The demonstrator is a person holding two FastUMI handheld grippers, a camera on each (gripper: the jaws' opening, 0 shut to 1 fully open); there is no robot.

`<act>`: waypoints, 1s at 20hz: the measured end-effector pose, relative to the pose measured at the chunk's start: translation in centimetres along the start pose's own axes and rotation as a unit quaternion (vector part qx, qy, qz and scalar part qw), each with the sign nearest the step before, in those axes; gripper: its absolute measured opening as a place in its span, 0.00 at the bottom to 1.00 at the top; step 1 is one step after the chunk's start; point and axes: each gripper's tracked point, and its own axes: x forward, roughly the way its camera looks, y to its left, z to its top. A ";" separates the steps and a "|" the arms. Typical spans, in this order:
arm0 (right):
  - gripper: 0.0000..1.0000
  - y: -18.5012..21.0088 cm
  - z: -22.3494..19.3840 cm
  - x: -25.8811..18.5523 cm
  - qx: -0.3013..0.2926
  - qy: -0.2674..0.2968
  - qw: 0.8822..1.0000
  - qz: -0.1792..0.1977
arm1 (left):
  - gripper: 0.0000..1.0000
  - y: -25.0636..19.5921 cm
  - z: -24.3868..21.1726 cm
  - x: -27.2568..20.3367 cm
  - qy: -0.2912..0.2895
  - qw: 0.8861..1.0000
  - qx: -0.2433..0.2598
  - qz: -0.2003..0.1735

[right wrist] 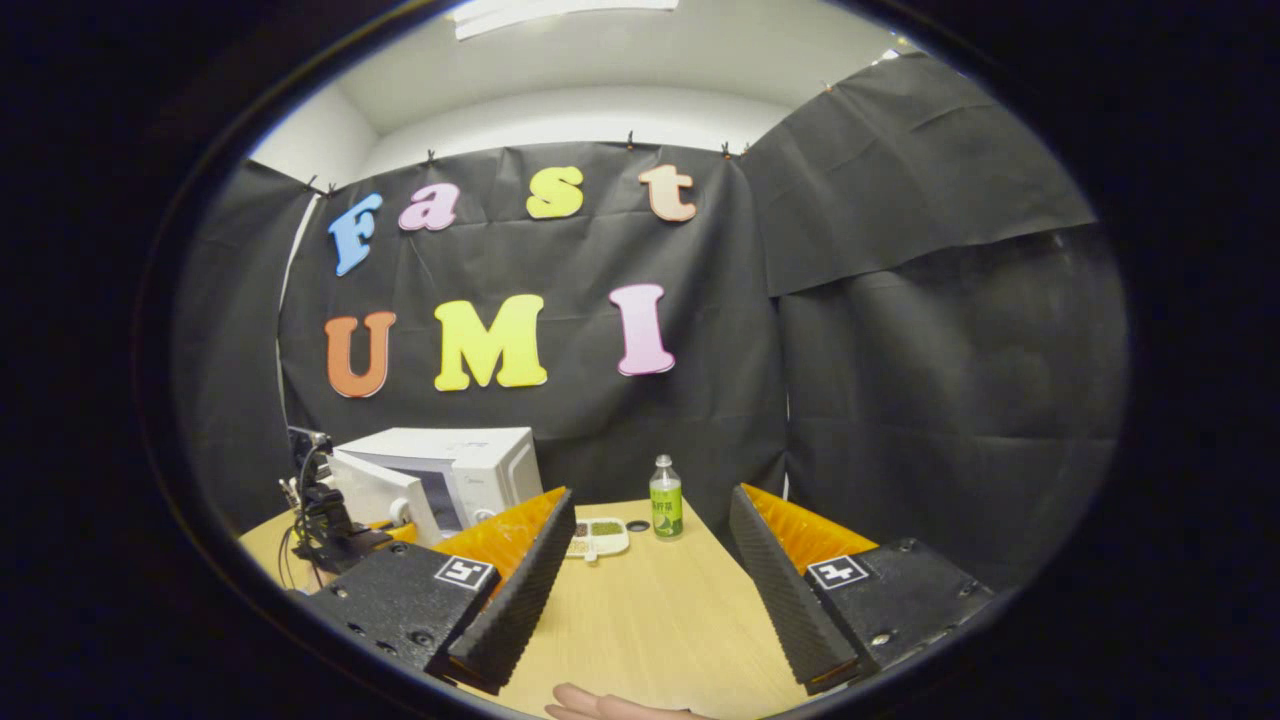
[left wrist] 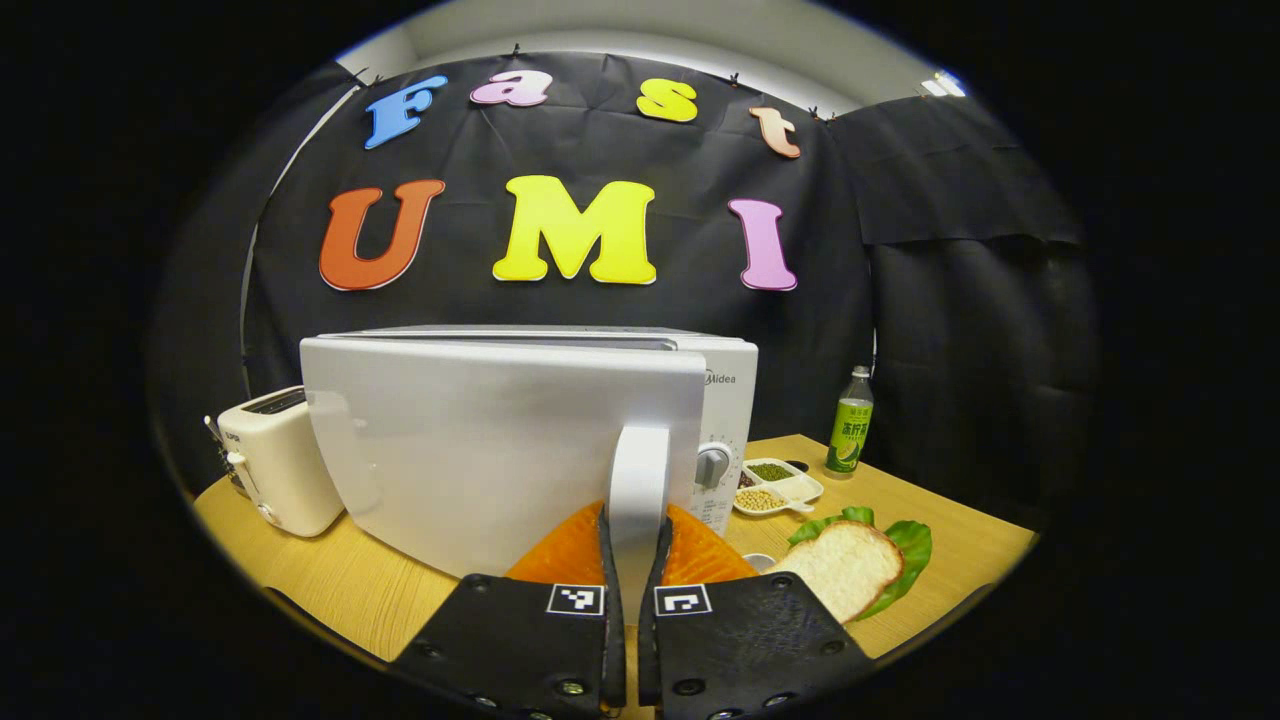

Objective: Open the microwave oven with the left hand, put the food in, and close the microwave oven.

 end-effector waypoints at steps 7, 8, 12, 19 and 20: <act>0.99 3.4 0.4 -1.7 -0.009 -0.005 1.000 0.023 | 0.04 4.2 -0.9 -7.8 -0.014 1.000 0.010 0.014; 0.99 4.0 0.4 -1.8 -0.010 -0.005 1.000 0.027 | 0.04 4.9 -1.1 -8.9 -0.013 1.000 0.008 0.017; 0.99 6.3 0.0 -2.0 -0.015 -0.001 0.999 0.043 | 0.04 8.6 -1.6 -12.8 -0.018 0.999 0.003 0.040; 0.99 10.7 -0.9 -1.8 -0.023 0.012 0.997 0.074 | 0.03 17.1 -2.5 -18.8 -0.024 0.992 0.006 0.124; 0.99 11.3 -1.3 -1.8 -0.025 0.014 0.997 0.078 | 0.04 18.3 -2.5 -19.5 -0.025 0.991 0.005 0.134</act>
